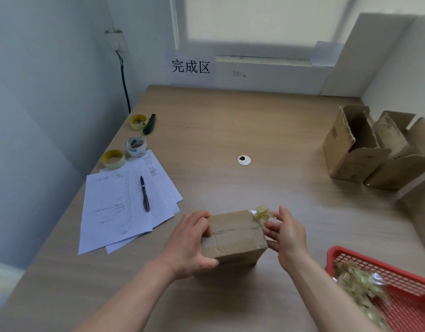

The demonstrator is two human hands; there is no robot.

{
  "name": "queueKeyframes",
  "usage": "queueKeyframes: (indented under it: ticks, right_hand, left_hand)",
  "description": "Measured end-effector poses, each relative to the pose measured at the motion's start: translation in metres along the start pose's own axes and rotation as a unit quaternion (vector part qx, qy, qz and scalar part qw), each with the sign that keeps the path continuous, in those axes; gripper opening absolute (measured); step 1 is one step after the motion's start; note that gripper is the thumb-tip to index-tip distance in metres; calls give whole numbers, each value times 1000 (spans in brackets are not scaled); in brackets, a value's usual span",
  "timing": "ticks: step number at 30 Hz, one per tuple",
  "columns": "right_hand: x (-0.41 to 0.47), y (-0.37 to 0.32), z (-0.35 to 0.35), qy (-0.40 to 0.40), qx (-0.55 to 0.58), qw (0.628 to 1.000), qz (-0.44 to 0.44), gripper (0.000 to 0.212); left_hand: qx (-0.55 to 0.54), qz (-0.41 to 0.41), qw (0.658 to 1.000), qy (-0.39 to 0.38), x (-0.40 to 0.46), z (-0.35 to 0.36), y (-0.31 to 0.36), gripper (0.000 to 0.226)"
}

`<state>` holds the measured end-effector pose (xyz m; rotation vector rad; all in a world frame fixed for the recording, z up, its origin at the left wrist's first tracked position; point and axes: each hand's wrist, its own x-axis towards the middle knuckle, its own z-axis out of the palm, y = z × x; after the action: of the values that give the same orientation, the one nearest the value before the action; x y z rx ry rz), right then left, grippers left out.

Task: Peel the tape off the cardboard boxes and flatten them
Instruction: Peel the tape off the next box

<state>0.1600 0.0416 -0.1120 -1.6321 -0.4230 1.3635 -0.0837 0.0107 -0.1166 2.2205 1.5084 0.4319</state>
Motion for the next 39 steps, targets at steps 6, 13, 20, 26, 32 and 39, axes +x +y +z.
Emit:
queueKeyframes:
  ticks: [6,13,20,26,32,39]
  right_hand:
    - [-13,17,1,56,-150,987,5,59]
    - [1,-1,1,2,-180,982,48,48]
    - [15,-35,0,-57,-166,980,89,21]
    - [17,-47,7,-13,27,998,55,7]
    - [5,-22,1,-6,-34,994,-108,10]
    - [9,-2,2,-45,-118,963,-238,22]
  left_hand:
    - [7,-10,1000,-16,2,-4,4,54]
    - [29,-4,999,-29,2,-4,6,56]
    - [42,2,998,-39,2,-7,6,55]
    - [41,13,998,-55,1,-7,10,54]
    - [119,10,992,-45,9,-11,20,61]
    - [144,44,988,-42,29,16,48,87]
